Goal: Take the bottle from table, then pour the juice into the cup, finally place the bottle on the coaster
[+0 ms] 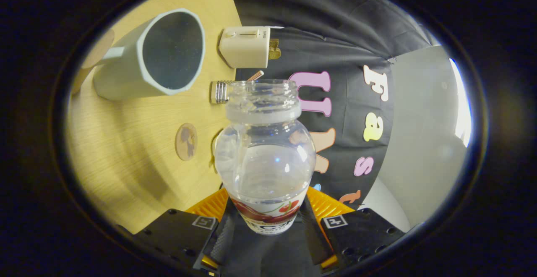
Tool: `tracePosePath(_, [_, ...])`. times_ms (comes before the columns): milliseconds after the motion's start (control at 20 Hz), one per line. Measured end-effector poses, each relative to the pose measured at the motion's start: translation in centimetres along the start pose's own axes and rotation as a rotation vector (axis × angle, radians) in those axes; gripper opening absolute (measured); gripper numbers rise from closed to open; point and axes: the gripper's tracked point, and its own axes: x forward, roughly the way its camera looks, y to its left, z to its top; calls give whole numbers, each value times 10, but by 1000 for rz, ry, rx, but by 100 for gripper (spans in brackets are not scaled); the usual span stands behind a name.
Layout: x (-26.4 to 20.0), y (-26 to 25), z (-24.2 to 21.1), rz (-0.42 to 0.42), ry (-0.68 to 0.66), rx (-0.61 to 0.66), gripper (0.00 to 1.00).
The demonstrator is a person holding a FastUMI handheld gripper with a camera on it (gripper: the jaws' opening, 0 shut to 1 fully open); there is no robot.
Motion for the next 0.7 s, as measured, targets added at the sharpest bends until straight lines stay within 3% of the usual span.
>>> tracePosePath(700, [10,3,14,-10,-39,-71,77])
